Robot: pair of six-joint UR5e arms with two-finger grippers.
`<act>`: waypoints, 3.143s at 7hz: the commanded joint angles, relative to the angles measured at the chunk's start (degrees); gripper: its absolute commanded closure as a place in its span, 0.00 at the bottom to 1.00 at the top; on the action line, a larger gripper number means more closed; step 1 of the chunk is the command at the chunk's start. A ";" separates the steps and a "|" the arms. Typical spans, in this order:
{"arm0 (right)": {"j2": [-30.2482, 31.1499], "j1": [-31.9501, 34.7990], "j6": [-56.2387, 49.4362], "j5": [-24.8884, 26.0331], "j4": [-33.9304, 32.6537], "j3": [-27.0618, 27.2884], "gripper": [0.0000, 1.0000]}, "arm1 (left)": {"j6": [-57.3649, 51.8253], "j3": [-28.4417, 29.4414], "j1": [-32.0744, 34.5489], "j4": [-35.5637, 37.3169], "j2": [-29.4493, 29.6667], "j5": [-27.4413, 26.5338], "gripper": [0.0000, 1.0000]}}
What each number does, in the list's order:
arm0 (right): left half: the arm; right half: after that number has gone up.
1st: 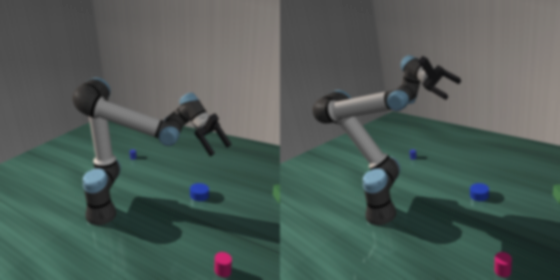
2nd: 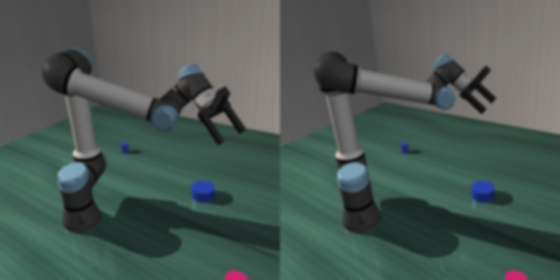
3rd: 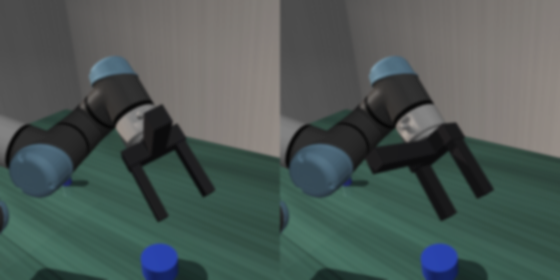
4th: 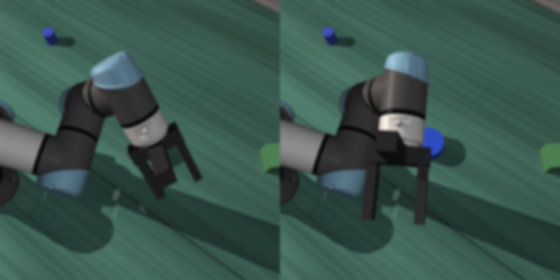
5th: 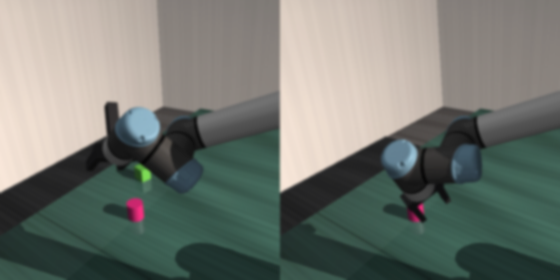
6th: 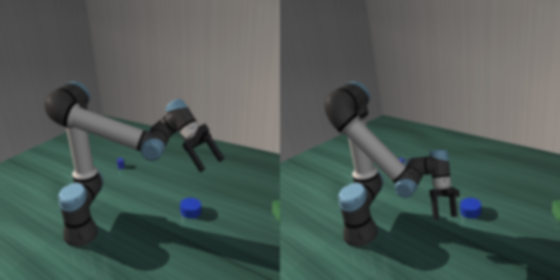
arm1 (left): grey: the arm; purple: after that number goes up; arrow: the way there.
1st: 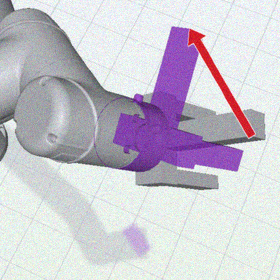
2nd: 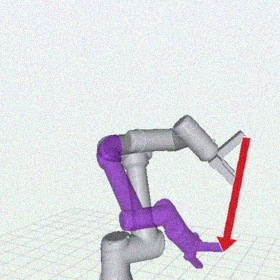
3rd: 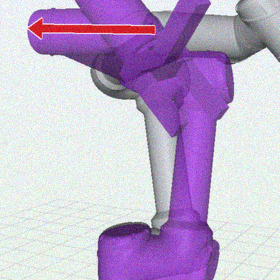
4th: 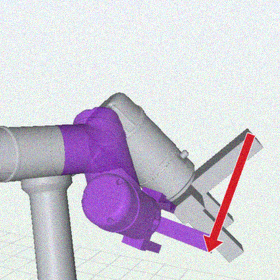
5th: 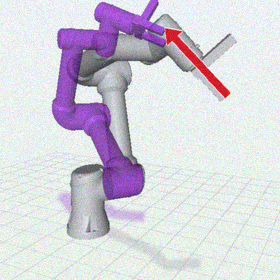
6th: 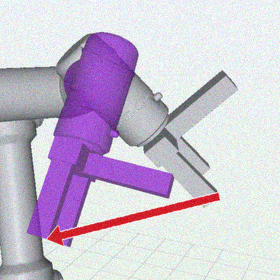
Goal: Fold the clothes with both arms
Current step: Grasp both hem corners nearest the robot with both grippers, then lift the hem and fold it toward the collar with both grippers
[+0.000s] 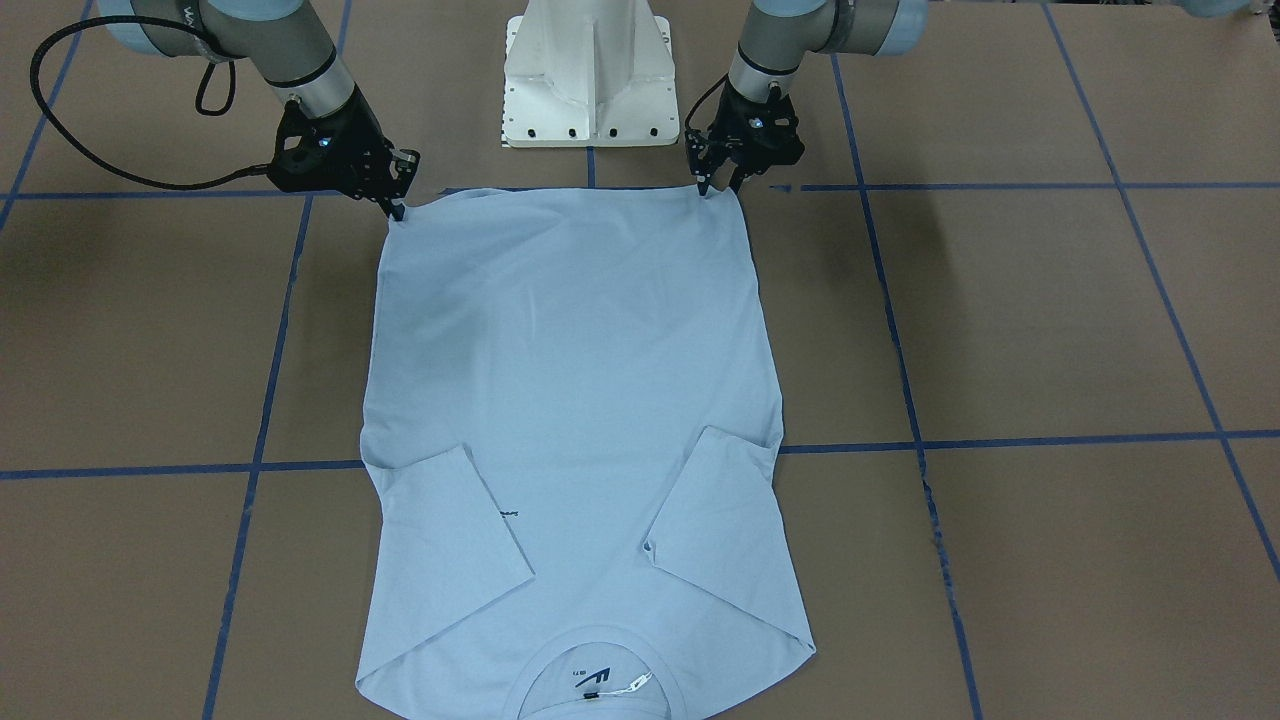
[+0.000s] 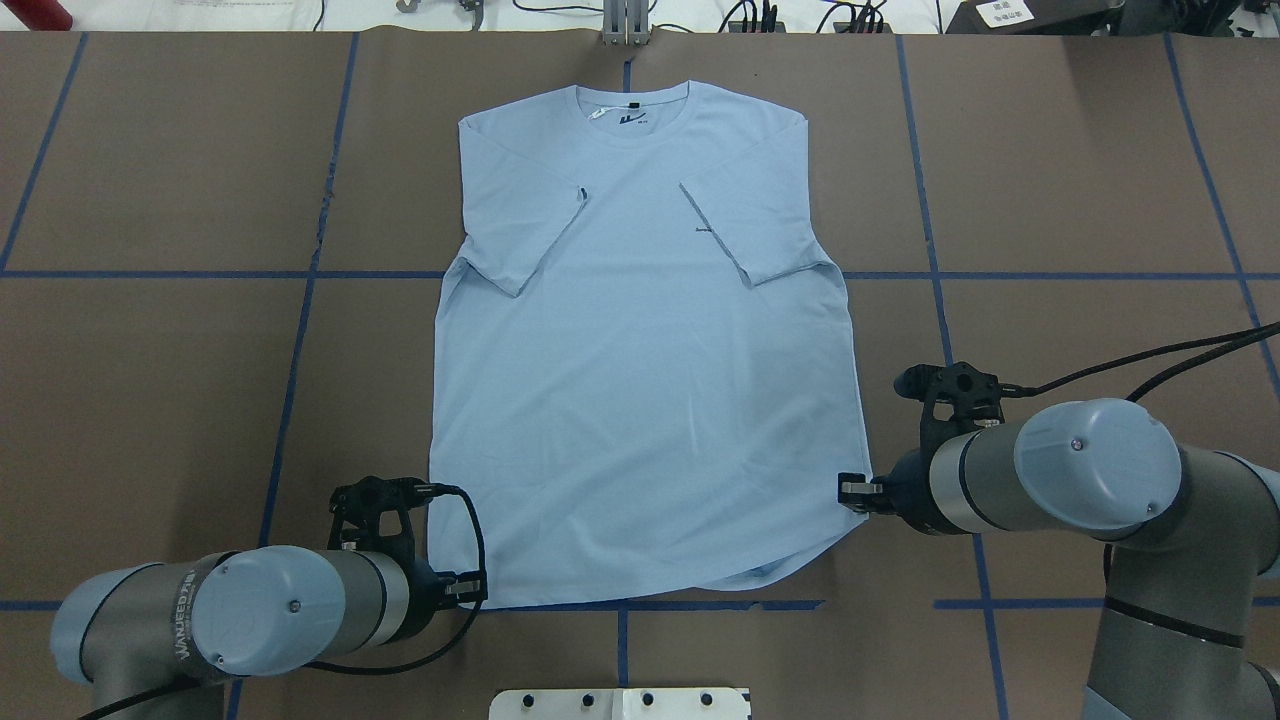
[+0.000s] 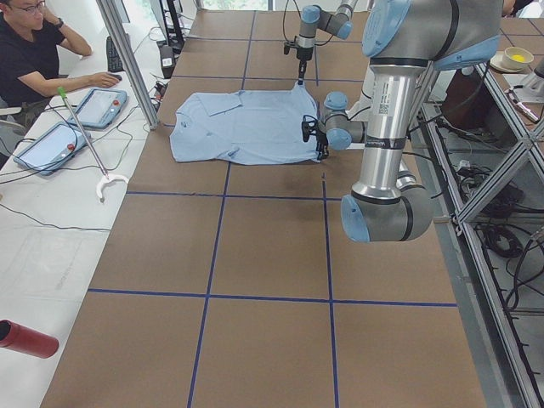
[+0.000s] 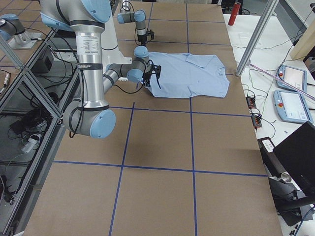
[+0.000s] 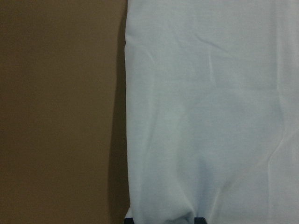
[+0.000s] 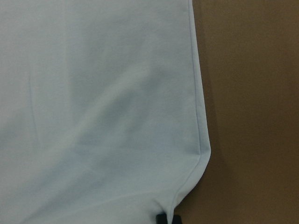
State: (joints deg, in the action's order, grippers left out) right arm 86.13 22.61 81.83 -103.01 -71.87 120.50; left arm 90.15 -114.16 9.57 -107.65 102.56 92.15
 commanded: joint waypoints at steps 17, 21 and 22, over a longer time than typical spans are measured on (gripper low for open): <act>6.30 0.08 3.51 -14.67 -0.03 12.72 1.00 | -0.76 -22.22 -2.26 18.67 -0.96 3.21 1.00; 7.57 -0.38 3.08 -15.47 1.46 14.42 1.00 | -6.89 -24.44 -4.13 23.36 -0.61 2.95 1.00; 5.64 2.24 2.73 -15.38 1.55 12.50 1.00 | -9.18 -23.83 -0.03 23.19 -0.35 3.30 1.00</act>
State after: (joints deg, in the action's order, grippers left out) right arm 93.44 22.72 84.90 -118.43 -70.61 134.66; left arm 83.91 -138.57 6.32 -84.63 102.00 95.26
